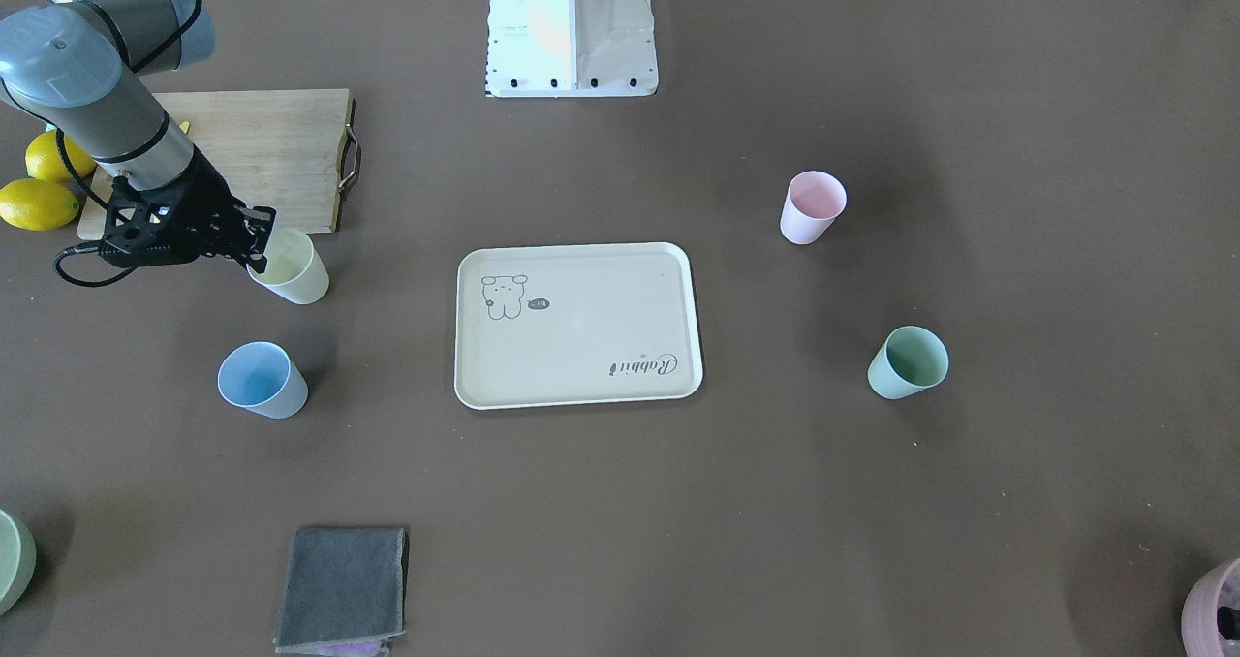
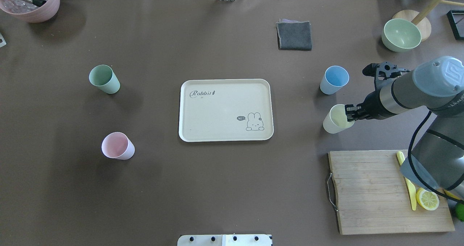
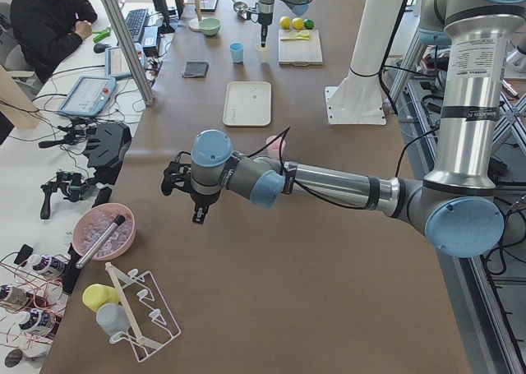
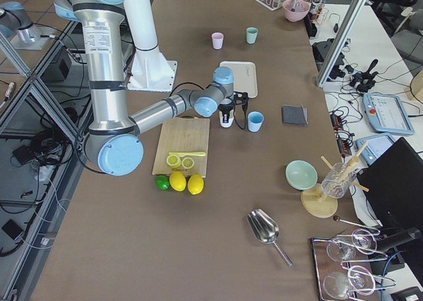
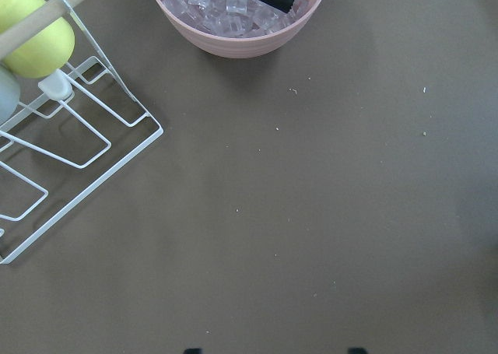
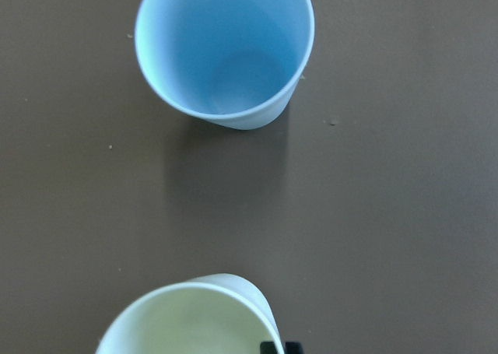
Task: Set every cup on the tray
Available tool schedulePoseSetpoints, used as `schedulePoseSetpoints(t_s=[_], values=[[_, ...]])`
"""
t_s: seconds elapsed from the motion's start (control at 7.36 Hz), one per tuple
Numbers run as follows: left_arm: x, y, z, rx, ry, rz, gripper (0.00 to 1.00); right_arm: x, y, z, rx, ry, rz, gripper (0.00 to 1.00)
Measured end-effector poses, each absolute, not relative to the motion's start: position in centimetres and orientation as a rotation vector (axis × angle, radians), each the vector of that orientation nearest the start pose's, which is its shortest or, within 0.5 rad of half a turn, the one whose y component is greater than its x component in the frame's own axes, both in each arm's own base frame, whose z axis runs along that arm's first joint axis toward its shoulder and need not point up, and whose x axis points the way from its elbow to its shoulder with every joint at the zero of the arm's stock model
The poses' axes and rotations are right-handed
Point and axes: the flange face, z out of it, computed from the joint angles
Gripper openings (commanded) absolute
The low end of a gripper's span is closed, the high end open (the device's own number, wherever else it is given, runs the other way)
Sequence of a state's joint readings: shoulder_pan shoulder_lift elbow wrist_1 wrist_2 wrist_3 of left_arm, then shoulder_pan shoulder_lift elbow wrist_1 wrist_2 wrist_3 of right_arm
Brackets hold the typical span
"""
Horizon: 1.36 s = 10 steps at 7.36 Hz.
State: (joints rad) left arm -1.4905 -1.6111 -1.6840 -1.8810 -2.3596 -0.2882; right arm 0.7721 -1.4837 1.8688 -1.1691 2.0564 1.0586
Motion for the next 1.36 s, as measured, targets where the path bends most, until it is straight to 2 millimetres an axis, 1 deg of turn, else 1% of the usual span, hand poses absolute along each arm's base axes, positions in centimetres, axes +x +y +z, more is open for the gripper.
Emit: schedulePoseSetpoints(t_s=[0.14,0.27,0.41,0.54,0.68,0.82,0.95,1.09,1.36], values=[[-0.8,-53.0,53.9,0.274,0.861,-0.019,0.97,-32.2,-43.5,41.9,0.099,-0.909,0.045,0.00],[0.9,-53.0,52.6,0.252,0.883,-0.043,0.97,-31.8,-43.5,40.7,0.096,-0.930,0.041,0.00],[3.1,-52.8,51.0,0.228,0.904,-0.068,0.97,-31.2,-43.5,38.8,0.085,-0.944,0.041,0.00],[5.6,-52.6,49.2,0.200,0.922,-0.095,0.97,-31.0,-43.8,36.1,0.073,-0.948,0.048,0.00],[8.1,-52.2,47.6,0.183,0.923,-0.121,0.97,-31.3,-44.1,33.5,0.058,-0.950,0.065,0.00],[10.9,-51.4,45.8,0.179,0.912,-0.144,0.97,-32.2,-44.3,31.3,0.045,-0.958,0.089,0.00],[13.5,-50.3,43.8,0.171,0.918,-0.164,0.97,-33.4,-44.3,29.7,0.036,-0.968,0.102,0.00],[16.2,-49.0,42.0,0.158,0.929,-0.177,0.97,-35.2,-44.6,28.3,0.028,-0.975,0.107,0.00],[21.2,-46.4,39.6,0.147,0.928,-0.188,0.97,-39.8,-45.5,26.1,0.026,-0.969,0.102,0.00]])
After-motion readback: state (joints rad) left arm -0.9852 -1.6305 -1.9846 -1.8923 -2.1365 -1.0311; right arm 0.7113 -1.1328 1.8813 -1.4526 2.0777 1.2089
